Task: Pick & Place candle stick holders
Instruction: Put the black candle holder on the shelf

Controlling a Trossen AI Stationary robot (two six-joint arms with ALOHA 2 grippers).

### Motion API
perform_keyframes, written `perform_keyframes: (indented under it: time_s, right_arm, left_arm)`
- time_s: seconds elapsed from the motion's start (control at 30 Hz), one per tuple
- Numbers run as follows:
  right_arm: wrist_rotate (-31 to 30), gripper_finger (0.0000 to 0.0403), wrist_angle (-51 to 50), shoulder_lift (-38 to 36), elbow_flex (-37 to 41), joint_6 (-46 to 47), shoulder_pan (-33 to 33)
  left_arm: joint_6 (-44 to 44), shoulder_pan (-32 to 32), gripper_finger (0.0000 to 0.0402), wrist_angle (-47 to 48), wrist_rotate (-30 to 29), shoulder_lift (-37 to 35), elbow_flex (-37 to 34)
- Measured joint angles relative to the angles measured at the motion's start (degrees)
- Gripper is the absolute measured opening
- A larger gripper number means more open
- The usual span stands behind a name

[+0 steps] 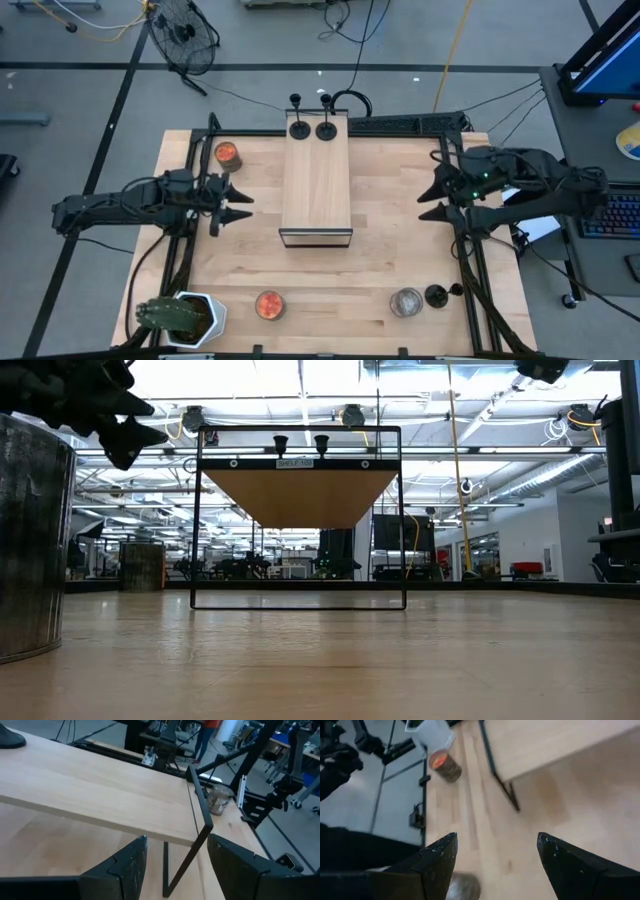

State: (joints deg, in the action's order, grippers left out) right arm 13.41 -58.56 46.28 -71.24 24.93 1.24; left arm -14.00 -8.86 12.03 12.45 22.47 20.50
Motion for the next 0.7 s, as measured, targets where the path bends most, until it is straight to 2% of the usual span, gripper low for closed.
perform_keyframes:
  time_s: [0.23,0.57,0.7]
  right_arm:
    - [0.1,0.0267,-5.04,-0.15,0.0,8.86,-8.8]
    - [-0.23,0.0267,-11.62,1.8,0.0,25.7,-22.07]
    - [-4.62,0.0267,-18.1,3.12,0.0,33.32,-27.57]
  left_arm:
    - [-3.71,0.02,0.0214,-0.26,-0.22,-0.07,-2.63]
    - [-1.56,0.02,0.0214,-0.86,-0.05,-0.1,-2.72]
    - [-0.47,0.02,0.0214,-1.85,0.6,-0.1,-2.72]
